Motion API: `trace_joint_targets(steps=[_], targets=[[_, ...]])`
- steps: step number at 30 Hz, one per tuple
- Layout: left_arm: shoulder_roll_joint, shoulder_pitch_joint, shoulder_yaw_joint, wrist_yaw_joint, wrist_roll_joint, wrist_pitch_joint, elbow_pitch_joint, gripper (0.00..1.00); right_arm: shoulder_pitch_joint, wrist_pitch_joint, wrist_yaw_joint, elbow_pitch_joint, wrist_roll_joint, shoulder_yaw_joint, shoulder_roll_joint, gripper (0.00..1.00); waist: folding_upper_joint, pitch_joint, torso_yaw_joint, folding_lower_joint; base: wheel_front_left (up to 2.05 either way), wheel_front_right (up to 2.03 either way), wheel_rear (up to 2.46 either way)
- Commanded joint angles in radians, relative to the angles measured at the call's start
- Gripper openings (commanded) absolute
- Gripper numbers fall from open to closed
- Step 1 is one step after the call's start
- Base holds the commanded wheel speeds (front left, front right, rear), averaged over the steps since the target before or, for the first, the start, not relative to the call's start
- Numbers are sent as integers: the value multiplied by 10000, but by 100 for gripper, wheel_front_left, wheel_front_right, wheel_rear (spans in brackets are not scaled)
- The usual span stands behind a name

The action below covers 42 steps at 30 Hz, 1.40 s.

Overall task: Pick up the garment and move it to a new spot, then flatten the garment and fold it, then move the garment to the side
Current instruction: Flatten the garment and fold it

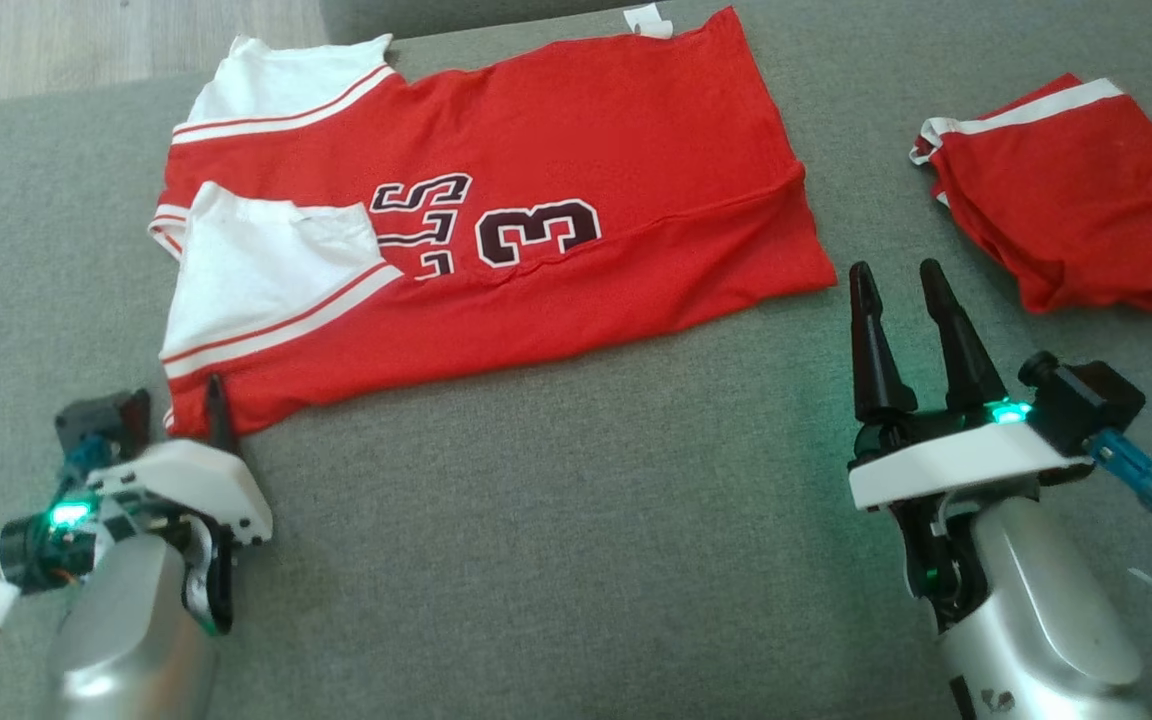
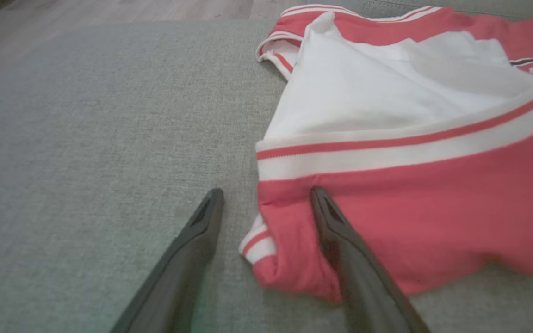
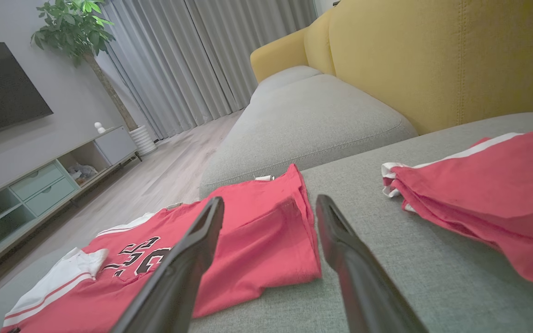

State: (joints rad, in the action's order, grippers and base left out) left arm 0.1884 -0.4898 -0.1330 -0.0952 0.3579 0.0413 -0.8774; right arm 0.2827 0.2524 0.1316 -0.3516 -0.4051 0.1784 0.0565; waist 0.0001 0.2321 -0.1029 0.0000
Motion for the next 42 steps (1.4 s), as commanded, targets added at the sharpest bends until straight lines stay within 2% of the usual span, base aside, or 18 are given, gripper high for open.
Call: trace_joint_targets(steps=[1,2,7,10,13,19,24,38,39,40,42], targets=[[333,74,206,11,54,-250,-239,30,294,93,-9,357,-43,183,-62,100,-1,3,10,0,0,0,0],[342,24,188,31,48,-187,-256,0,300,93,-9,355,-32,161,-62,100,-1,-1,24,0,0,0,0],[388,-238,90,205,-60,935,45,0,335,62,-9,84,235,19,-62,100,-1,-129,184,0,0,0,0],[345,-449,-47,348,-212,1727,608,0,476,-221,-9,-236,534,-195,-62,100,-1,-209,328,0,0,0,0],[276,-618,-220,448,-435,2064,1381,0,740,-690,-9,-621,852,-470,-62,100,-1,-228,478,0,0,0,0],[215,-647,-379,475,-778,2190,2676,0,1401,-1531,-9,-1503,1100,-977,-62,100,-1,-121,715,0,0,0,0],[129,-420,-583,572,-1026,2201,3574,0,2382,-2263,-9,-3168,1587,-1628,-62,100,-1,58,978,0,0,0,0],[-120,-357,-1002,777,-1220,2203,3801,0,4184,-2904,-9,-6592,2867,-1792,-62,100,-1,314,1456,0,0,0,0],[-120,-354,-1004,784,-1216,2203,3782,0,4251,-2914,-9,-6761,2912,-1776,-62,91,-1,319,1469,0,0,0,0],[-117,-350,-1002,789,-1211,2203,3755,0,4312,-2907,-9,-6915,2973,-1773,-62,72,-1,319,1480,0,0,0,0],[-103,-339,-996,795,-1207,2204,3698,0,4426,-2842,-9,-7178,3037,-1799,-62,0,-1,307,1499,0,0,0,0]])
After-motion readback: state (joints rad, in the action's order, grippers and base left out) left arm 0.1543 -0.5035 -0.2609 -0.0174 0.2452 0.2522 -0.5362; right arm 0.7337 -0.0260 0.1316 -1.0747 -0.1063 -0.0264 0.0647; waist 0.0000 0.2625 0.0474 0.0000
